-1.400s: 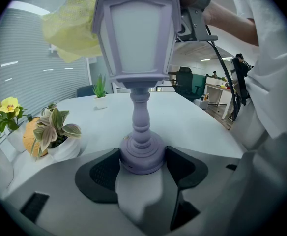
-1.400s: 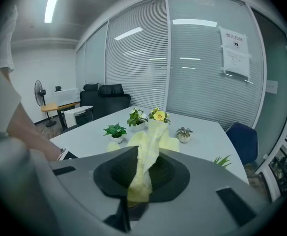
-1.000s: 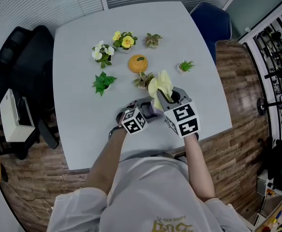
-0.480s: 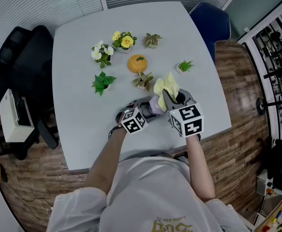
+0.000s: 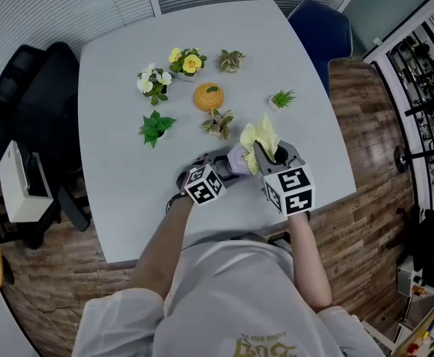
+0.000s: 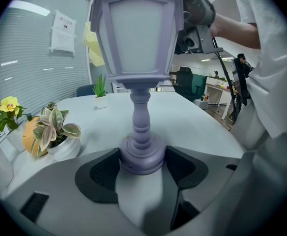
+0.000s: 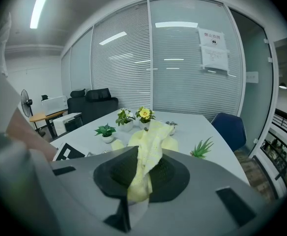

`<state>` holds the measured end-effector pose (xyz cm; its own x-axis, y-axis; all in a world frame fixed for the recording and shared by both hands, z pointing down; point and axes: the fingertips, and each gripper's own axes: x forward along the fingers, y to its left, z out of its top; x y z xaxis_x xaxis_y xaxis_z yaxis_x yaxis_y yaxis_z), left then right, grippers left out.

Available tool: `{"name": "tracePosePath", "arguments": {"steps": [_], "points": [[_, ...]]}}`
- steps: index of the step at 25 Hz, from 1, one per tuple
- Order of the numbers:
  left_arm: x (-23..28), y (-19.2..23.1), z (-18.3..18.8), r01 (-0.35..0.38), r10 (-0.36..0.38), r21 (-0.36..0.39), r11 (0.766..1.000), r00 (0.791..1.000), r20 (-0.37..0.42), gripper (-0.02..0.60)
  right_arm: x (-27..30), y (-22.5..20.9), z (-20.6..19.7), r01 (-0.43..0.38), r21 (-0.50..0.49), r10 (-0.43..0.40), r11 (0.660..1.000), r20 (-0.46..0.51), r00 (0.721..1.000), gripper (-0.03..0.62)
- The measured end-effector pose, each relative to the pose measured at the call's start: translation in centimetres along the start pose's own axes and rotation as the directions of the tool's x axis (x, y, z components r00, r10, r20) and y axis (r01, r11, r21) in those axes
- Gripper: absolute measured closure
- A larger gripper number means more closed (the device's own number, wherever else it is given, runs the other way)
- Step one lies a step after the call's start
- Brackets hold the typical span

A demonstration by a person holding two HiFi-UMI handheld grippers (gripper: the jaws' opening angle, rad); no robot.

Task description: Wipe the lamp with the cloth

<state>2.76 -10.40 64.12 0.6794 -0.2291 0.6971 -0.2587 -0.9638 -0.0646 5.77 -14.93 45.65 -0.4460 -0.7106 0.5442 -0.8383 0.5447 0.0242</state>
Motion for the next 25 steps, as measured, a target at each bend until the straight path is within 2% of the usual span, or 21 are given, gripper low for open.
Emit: {"name": "tracePosePath", "arguments": {"steps": [16,25], "points": [[0.0,0.0,0.0,0.000,0.000,-0.006,1.000,1.000,-0.006,0.276,-1.4,0.1,-1.2,0.004,0.012,-0.004,1.000,0.010,1.000,0.542],[0.1,0.0,0.0,0.000,0.000,-0.008,1.000,1.000,-0.007,0.276,-1.8,-0.5,-2.6,-0.010,0.081,0.009,0.997,0.008,1.000,0.542]]}}
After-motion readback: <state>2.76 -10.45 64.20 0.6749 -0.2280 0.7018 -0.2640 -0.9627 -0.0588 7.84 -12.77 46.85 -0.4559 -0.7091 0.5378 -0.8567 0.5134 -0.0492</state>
